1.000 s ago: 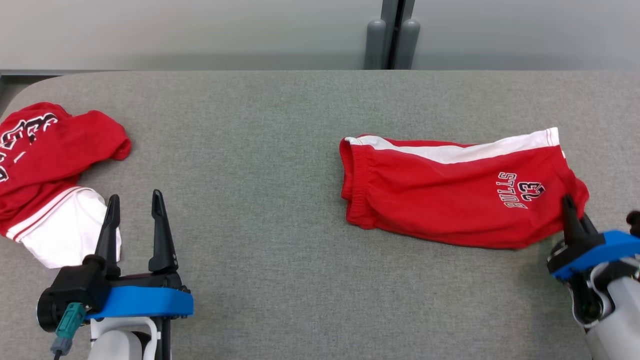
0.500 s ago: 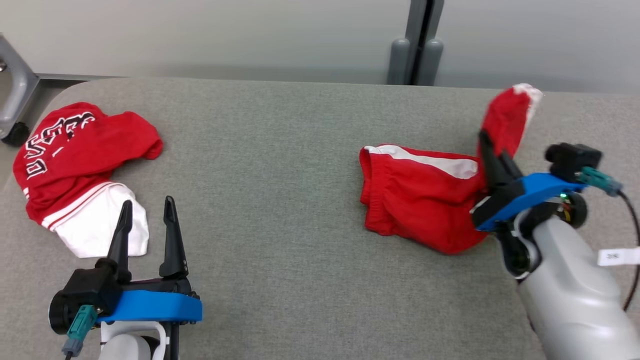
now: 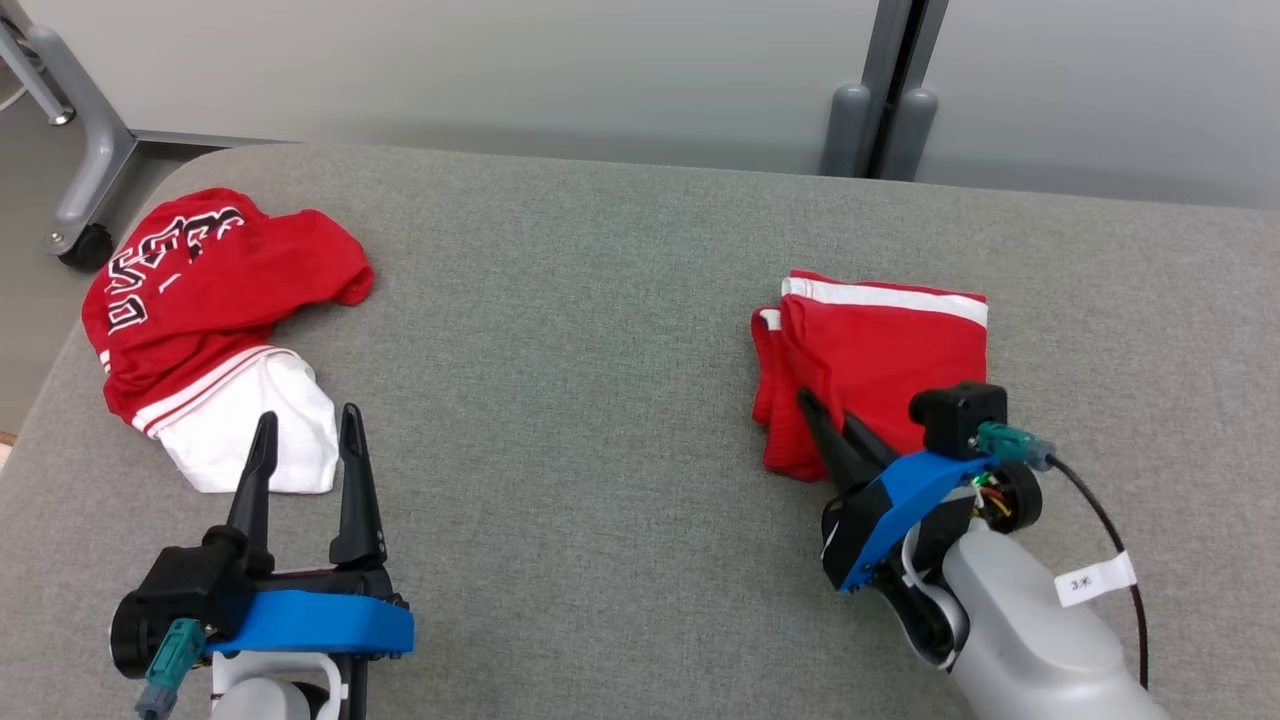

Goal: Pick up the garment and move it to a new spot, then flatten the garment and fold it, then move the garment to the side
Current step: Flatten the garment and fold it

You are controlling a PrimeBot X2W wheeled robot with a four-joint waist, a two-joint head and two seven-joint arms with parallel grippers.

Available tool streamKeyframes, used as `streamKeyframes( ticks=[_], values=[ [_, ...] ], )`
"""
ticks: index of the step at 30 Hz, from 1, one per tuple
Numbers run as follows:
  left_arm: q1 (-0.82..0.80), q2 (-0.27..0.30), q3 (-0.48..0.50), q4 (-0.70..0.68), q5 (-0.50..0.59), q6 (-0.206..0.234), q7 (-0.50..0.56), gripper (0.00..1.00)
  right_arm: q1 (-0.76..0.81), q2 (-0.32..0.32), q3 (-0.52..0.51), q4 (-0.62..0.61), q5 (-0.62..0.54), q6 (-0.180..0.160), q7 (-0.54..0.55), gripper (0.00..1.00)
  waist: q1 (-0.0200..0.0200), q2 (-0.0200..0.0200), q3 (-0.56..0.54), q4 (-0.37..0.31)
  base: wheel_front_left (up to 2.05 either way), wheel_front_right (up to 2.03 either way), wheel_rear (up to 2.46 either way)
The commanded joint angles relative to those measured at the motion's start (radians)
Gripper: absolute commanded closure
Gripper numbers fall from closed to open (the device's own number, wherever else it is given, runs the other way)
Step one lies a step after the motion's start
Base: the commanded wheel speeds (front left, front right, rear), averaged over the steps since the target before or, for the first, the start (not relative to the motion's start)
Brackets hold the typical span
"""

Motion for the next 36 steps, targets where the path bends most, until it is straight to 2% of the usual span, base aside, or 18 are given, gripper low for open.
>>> streamKeyframes(
  ticks=[1, 15, 16, 17, 18, 26, 36],
  values=[
    [0.008, -0.001, 0.002, -0.002, -0.005, 0.005, -0.003, 0.0, 0.024, -0.002, 0.022, -0.01, 0.003, 0.001, -0.002, 1.0, 0.0, 0.0, -0.001, 0.0, 0.0, 0.0, 0.0],
    [-0.008, -0.001, -0.013, 0.004, -0.012, 0.007, -0.003, 0.0, 0.086, -0.016, 0.181, -0.016, -0.007, 0.001, -0.018, 1.0, 0.0, 0.0, 0.004, -0.01, 0.0, 0.0, 0.0],
    [-0.008, -0.001, -0.014, 0.004, -0.012, 0.007, -0.003, 0.0, 0.083, -0.02, 0.19, -0.015, -0.013, 0.001, -0.02, 0.67, 0.0, 0.0, 0.005, -0.011, 0.0, 0.0, 0.0],
    [-0.008, -0.001, -0.013, 0.004, -0.012, 0.006, -0.003, 0.0, 0.081, -0.02, 0.196, -0.017, -0.015, 0.001, -0.023, 0.03, 0.0, 0.0, 0.006, -0.013, 0.0, 0.0, 0.0],
    [-0.009, -0.001, -0.012, 0.004, -0.012, 0.006, -0.003, 0.0, 0.079, -0.022, 0.2, -0.018, -0.013, 0.001, -0.025, 0.0, 0.0, 0.0, 0.007, -0.014, 0.0, 0.0, 0.0],
    [-0.001, -0.001, 0.003, 0.008, 0.004, 0.004, -0.003, 0.0, 0.093, -0.061, 0.154, -0.103, -0.034, 0.001, -0.069, 0.0, 0.0, 0.0, -0.005, -0.063, 0.0, 0.0, 0.0],
    [-0.004, 0.0, 0.022, 0.018, 0.029, -0.007, -0.003, 0.0, 0.206, -0.087, -0.093, -0.312, -0.135, 0.001, -0.075, 0.0, 0.0, 0.0, -0.033, -0.154, 0.0, 0.0, 0.0]
  ],
)
